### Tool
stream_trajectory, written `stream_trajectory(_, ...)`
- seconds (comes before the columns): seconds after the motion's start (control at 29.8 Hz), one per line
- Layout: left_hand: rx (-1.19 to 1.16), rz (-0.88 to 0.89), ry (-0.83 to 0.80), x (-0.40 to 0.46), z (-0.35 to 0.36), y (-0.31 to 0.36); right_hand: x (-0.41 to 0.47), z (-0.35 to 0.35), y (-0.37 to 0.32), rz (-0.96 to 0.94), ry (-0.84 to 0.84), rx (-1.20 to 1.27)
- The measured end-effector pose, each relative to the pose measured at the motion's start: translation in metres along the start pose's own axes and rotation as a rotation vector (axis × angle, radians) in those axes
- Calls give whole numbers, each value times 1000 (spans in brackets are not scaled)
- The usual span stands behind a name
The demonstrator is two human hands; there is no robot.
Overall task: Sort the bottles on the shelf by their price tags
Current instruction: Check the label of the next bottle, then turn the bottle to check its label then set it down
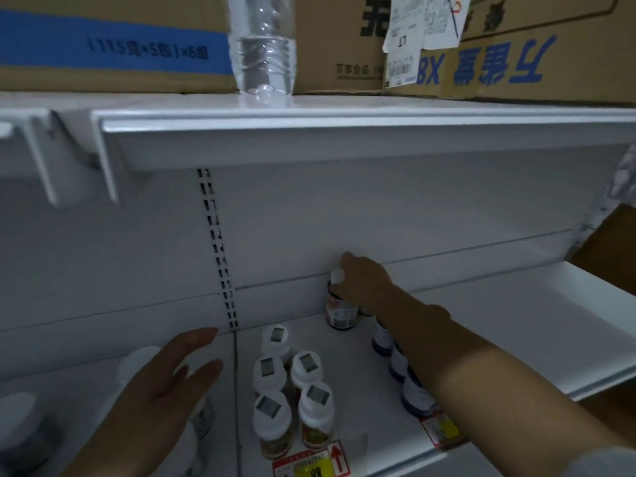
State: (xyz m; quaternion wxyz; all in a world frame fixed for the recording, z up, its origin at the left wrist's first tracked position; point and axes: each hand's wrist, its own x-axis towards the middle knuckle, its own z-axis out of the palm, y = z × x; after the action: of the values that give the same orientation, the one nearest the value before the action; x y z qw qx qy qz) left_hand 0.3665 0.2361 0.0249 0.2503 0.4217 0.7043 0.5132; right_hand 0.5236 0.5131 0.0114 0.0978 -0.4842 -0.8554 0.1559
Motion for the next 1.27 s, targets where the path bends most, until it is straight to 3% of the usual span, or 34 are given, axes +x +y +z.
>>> stream_trajectory(0.07, -28, -35, 17, -5, -7, 0, -1, -4, -5, -18, 52, 111)
stream_trajectory(0.17, -83, -71, 36, -9, -13, 1, -12, -28, -20, -101, 78, 556)
stream_trajectory(0.27, -193, -43, -25, -11, -11, 9, -40, -41, -64, -262, -152, 1076)
stream_trajectory(0.34, -186, 8, -67, -13, -12, 17, -61, -41, -97, -386, -261, 1144)
stream_trajectory(0.5, -93, 21, 190, -32, -57, 16, -89, -16, -180, -525, -361, 1259)
stream_trajectory(0.74, -91, 59, 383, -64, -169, -28, -101, 24, -308, -657, -461, 1124)
stream_trajectory(1.01, 162, 104, 304, -29, -359, -65, -90, 49, -487, -767, -312, 1036)
stream_trajectory(1.17, -235, -184, 210, 20, -445, -99, -58, 107, -569, -685, -181, 769)
stream_trajectory(1.27, -278, -327, 193, 43, -463, -126, -38, 149, -586, -598, -227, 656)
